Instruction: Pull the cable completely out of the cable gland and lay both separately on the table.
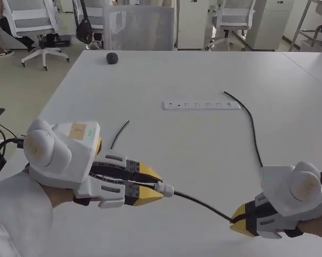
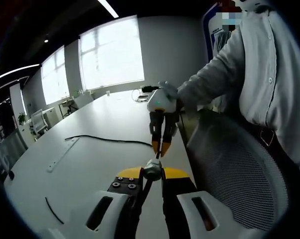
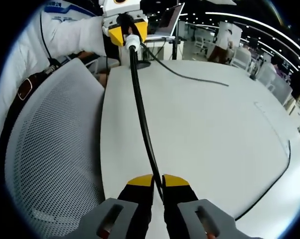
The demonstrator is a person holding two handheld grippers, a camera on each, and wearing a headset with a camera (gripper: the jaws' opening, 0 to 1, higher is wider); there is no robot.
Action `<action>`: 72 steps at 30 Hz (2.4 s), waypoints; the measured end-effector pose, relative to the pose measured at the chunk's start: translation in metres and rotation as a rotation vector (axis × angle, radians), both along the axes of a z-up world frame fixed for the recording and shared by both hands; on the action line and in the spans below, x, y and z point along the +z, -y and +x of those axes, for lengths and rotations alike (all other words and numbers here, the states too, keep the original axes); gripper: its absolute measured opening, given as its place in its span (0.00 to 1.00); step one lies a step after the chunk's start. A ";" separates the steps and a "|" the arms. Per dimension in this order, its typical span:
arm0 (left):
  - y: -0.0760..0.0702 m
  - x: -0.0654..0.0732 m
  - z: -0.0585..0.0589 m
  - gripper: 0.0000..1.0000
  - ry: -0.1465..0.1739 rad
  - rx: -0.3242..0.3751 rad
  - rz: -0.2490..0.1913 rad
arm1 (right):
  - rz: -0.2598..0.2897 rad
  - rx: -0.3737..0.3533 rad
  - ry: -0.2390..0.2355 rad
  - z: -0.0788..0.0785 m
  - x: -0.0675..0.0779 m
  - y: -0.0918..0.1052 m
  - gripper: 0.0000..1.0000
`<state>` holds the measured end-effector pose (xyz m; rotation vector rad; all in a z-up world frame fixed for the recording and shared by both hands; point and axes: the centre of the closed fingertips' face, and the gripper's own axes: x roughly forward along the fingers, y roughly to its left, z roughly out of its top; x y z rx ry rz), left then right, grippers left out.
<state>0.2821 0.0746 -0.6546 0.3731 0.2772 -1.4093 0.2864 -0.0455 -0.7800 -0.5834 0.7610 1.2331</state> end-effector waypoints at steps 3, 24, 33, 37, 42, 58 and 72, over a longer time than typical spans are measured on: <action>-0.001 0.001 0.001 0.14 0.001 0.003 0.000 | 0.017 -0.019 -0.022 -0.001 0.005 0.000 0.07; 0.004 -0.001 -0.001 0.14 0.007 -0.010 0.012 | 0.261 0.095 0.043 -0.013 0.104 -0.086 0.17; 0.007 0.001 0.000 0.14 0.014 -0.016 0.011 | 0.278 0.146 0.074 -0.015 0.118 -0.108 0.11; 0.008 0.002 -0.001 0.14 0.016 -0.019 0.012 | 0.264 0.158 0.077 -0.015 0.115 -0.109 0.08; 0.010 0.002 -0.002 0.14 0.018 -0.023 0.013 | 0.244 0.157 0.085 -0.014 0.110 -0.108 0.03; 0.011 -0.002 -0.003 0.14 0.021 -0.029 0.030 | 0.233 0.140 0.100 -0.014 0.100 -0.094 0.00; 0.011 -0.004 -0.002 0.14 0.019 -0.027 0.031 | 0.139 0.091 0.066 -0.013 0.061 -0.051 0.00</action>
